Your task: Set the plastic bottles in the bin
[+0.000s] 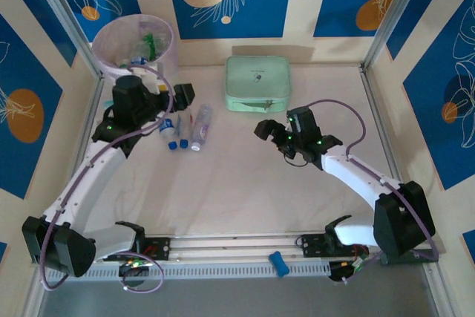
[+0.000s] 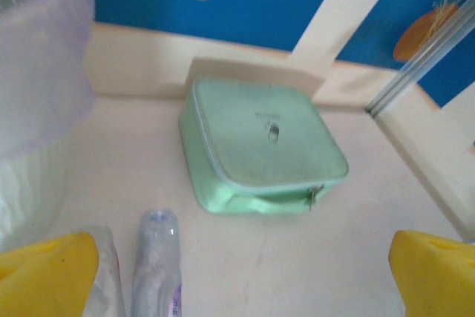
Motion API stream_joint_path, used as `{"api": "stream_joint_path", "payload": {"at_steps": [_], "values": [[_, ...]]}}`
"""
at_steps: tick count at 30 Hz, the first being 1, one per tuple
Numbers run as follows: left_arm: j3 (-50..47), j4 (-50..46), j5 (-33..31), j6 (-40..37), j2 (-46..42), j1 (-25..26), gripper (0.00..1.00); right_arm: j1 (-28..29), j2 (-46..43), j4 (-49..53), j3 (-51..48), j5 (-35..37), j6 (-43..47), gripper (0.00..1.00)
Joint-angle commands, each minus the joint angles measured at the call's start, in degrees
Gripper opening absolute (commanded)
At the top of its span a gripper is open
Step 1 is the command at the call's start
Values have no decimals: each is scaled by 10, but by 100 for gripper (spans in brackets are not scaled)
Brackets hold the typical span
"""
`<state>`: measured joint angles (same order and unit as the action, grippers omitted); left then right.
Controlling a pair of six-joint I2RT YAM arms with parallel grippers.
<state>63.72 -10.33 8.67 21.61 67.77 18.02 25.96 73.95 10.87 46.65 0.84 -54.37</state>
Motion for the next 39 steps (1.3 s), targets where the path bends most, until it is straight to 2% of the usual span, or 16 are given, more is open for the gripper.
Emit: {"api": "stream_joint_path", "payload": {"at_steps": [1, 5, 12, 26, 34, 39], "values": [[-23, 16, -46, -2, -6, 32, 100, 8, 14, -9, 23, -13, 3, 99], [-34, -11, -76, -26, 31, 71, 98, 14, 23, -11, 27, -12, 1, 99], [-19, -47, -127, -52, 125, 108, 93, 17, 22, -4, 26, -5, 1, 99], [130, -127, -164, -99, 347, 111, 88, 10, -33, 24, -3, 26, 3, 99], [180, -162, -216, -116, 410, 111, 84, -5, -77, 29, -24, 33, 1, 99], [191, -169, -212, -115, 438, 111, 84, -15, -88, 28, -32, 30, 0, 99]]}}
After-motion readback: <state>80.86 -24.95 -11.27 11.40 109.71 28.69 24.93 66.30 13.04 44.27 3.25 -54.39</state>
